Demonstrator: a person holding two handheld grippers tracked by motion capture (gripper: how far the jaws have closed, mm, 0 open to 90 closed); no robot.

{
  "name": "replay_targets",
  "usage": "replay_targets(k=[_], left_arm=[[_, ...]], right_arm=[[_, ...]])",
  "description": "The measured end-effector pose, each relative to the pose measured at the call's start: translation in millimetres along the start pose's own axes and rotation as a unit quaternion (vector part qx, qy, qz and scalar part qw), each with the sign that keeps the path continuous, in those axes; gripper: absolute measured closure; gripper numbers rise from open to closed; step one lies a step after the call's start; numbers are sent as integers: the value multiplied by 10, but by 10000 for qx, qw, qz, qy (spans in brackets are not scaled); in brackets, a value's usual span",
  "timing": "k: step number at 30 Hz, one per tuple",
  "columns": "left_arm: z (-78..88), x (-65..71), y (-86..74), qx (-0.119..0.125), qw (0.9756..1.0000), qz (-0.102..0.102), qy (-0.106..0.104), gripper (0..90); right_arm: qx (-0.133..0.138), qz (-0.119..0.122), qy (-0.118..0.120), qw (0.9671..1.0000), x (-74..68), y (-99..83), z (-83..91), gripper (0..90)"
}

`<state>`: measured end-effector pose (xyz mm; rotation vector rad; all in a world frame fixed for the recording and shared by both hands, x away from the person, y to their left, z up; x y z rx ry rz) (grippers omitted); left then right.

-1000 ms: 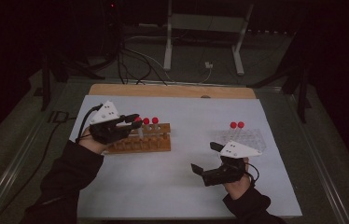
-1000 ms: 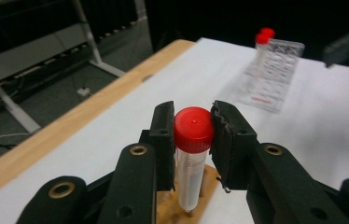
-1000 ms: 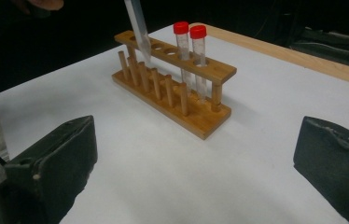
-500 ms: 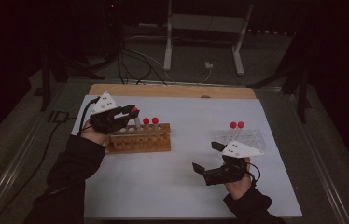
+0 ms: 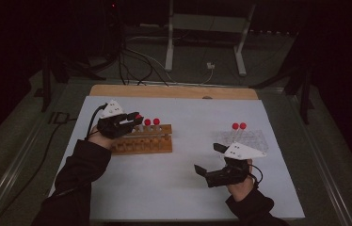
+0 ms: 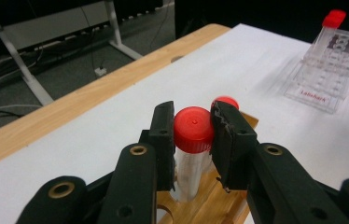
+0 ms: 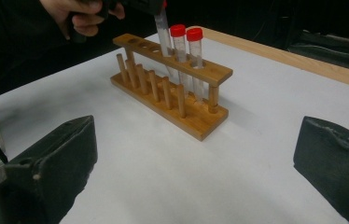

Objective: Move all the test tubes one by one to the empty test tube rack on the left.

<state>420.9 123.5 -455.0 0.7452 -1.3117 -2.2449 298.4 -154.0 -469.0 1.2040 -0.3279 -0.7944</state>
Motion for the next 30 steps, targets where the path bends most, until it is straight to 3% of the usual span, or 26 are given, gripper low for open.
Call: replay_targets(k=[15,27,30], left_arm=[[-165,32,-177,-288,9996,28,-44,719],[-138,18,-192,-437,9990,60,-56,707],[-154,36,-219,-606,9981,-6,-136,655]], right_arm=[[-5,-8,-4,10000,13,-5,1,0],[39,-11,23,10000,9,11,22,0],[42,-16,21,10000,9,14,25,0]])
Point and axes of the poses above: each handheld gripper's, and its own axes: z roughly backward along the jaws, y roughly out of its top, x roughly to its right, the point moved 7 cm from there along -z, roughly forward along the jaws, and after that the axes turned 9 degrees about -z, right-handed, at the moved point
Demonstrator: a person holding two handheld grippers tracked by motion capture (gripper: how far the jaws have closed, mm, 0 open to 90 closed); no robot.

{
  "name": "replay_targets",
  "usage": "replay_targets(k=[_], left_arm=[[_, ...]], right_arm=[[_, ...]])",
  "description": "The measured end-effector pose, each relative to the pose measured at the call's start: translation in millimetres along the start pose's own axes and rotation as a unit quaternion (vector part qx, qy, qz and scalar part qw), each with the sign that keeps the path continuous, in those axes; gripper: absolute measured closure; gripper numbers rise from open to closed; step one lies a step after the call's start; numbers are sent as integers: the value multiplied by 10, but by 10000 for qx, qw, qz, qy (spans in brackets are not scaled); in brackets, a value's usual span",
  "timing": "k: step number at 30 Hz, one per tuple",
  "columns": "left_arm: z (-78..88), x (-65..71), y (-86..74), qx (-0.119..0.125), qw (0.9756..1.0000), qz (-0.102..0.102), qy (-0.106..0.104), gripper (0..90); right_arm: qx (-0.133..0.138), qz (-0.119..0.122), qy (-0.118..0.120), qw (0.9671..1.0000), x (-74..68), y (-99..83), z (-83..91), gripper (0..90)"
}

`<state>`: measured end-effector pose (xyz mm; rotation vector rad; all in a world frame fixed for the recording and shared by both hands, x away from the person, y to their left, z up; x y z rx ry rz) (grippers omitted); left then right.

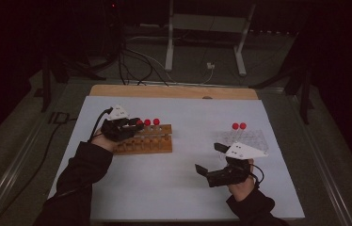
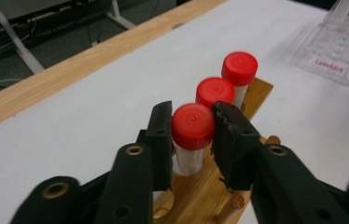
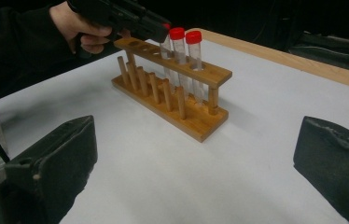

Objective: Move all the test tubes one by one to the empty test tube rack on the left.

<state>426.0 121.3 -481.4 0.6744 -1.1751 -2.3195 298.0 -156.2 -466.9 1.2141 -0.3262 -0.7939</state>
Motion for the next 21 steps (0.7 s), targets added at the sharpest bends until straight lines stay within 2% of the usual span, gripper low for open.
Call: replay_targets(k=[1,3,5,10,11,14,18,21], left_arm=[[-4,15,-10,-30,10000,-33,-55,633],[11,15,-20,-61,10000,-42,-3,568],[51,13,-11,-9,10000,37,2,518],[171,60,17,30,10000,-32,5,346],[196,61,23,46,10000,-16,66,296],[285,97,38,162,9998,83,43,172],[399,190,34,346,9992,148,-159,106],[487,281,8,496,9978,184,-403,83]], right_arm=[[9,-2,6,10000,1,3,1,0],[24,-4,0,10000,5,9,7,0],[34,-2,-2,10000,11,14,14,0],[50,12,-29,10000,21,18,28,0],[56,11,-34,10000,22,20,30,0],[72,11,-47,10000,25,28,37,0],[104,13,-89,9999,48,39,52,0],[123,48,-175,9998,75,54,68,0]])
Point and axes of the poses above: each handheld gripper's, and its own axes: z roughly backward along the jaws, y roughly out of its top, x roughly to its right, the point moved 7 cm from there along -z, roughly forward along the jaws, and after that the axes turned 9 degrees about -z, right-handed, at the moved point
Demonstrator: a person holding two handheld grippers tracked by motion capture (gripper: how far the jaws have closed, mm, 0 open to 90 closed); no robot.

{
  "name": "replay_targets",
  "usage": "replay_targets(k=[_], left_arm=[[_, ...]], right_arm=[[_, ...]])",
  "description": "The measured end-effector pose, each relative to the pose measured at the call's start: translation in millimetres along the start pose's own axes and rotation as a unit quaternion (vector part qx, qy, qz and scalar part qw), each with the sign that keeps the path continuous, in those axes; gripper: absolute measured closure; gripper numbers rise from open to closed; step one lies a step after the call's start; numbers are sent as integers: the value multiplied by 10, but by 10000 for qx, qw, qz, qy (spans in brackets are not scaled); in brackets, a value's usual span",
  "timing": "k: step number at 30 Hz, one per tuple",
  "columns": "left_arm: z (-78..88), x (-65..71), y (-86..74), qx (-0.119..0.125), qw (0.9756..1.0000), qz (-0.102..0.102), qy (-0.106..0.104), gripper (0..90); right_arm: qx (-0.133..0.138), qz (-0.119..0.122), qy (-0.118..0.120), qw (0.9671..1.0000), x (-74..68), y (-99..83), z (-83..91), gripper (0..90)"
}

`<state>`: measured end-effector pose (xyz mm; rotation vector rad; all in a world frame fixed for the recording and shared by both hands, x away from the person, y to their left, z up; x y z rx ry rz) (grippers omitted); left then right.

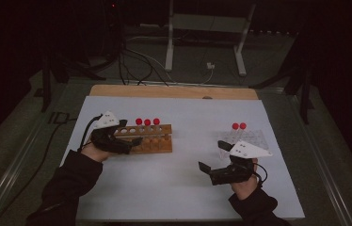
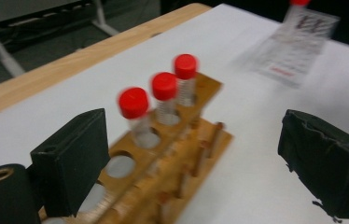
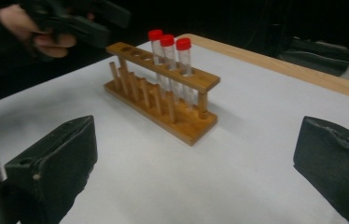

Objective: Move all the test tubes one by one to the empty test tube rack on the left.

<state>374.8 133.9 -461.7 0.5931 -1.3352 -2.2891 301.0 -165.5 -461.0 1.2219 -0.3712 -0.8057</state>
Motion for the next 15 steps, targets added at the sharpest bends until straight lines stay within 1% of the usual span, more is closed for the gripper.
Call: replay_targets(k=[2,6,8,9,10,11,12,13,14,15], left_arm=[[58,81,-19,145,9997,-6,-172,31],[140,207,-59,364,9988,-29,-326,24],[167,271,-84,419,9984,-54,-373,22],[178,302,-96,431,9982,-68,-407,22],[186,330,-110,432,9982,-85,-405,22],[193,360,-123,434,9980,-100,-439,22],[199,386,-133,451,9979,-121,-456,22],[204,410,-144,462,9977,-123,-485,22],[208,443,-156,483,9974,-99,-526,22],[210,458,-163,488,9974,-120,-511,22]], right_arm=[[19,1,-51,10000,21,13,12,0],[65,15,-93,9999,75,50,48,0],[106,24,-166,9998,119,78,73,0],[94,12,-152,9998,142,93,85,0],[155,-31,-187,9997,176,115,106,2],[204,-32,-263,9994,211,132,129,34],[165,9,-288,9994,236,143,142,37],[173,32,-304,9994,267,157,155,16],[269,-31,-376,9989,311,177,179,16],[348,-93,-475,9982,362,199,207,16]])
Point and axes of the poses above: each handheld gripper's, and its own axes: z roughly backward along the jaws, y roughly out of its top, x roughly to its right, the point moved 7 cm from there along -z, roughly forward along the jaws, and after that the axes turned 9 degrees about -z, right-handed, at the moved point
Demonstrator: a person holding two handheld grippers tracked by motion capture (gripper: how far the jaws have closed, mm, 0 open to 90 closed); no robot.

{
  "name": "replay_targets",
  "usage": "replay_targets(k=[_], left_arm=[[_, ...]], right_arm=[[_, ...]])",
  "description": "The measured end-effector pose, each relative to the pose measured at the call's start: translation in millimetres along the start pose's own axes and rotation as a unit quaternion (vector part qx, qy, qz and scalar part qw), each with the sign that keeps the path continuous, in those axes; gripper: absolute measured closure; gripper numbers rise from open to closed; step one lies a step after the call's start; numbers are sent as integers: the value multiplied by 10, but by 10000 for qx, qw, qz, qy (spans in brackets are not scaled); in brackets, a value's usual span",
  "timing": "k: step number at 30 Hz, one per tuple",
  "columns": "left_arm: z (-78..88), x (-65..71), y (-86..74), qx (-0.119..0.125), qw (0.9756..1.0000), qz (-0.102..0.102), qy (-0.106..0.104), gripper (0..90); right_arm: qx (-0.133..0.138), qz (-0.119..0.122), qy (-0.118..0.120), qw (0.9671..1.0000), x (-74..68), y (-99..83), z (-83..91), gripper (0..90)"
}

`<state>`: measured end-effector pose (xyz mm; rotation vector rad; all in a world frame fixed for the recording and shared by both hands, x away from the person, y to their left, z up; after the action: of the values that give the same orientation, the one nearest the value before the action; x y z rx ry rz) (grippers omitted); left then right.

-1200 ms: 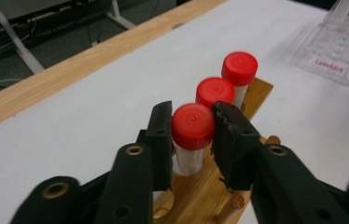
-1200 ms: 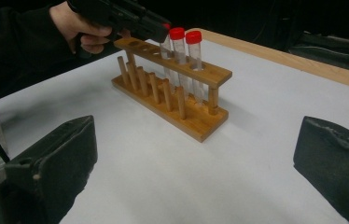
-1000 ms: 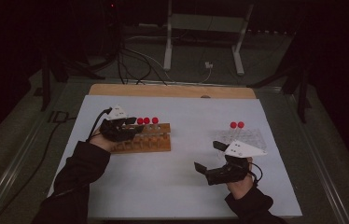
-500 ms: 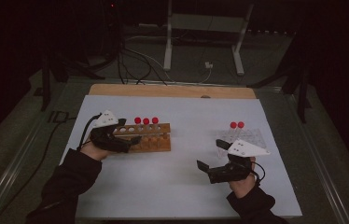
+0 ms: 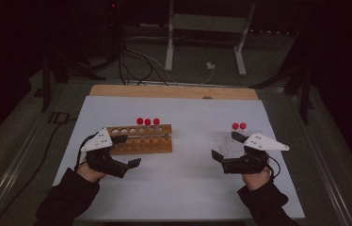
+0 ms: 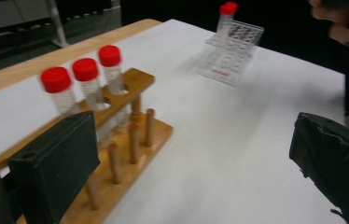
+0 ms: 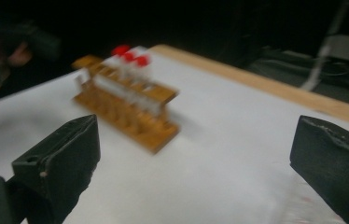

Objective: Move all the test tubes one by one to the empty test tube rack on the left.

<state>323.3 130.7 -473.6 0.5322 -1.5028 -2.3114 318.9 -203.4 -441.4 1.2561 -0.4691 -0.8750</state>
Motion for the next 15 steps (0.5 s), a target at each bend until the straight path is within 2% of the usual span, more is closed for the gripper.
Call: replay_targets(k=[6,10,13,15], left_arm=[[11,92,-52,47,10000,-33,-69,22],[15,98,-85,65,10000,-10,-46,22],[20,104,-106,67,10000,-3,-55,22],[23,107,-119,77,9999,16,-68,22]], right_arm=[[195,-57,-227,9995,236,129,92,16],[246,-134,-201,9994,414,219,133,16],[103,-156,-293,9994,557,232,131,16],[109,-234,-366,9990,653,237,129,16]])
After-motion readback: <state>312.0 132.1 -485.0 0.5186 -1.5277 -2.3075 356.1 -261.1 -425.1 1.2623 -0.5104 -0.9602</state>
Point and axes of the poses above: each handheld gripper's, and its own axes: z roughly backward along the jaws, y roughly out of its top, x roughly to its right, the point moved 7 cm from there along -z, roughly forward along the jaws, and after that the axes turned 9 degrees about -z, right-handed, at the moved point
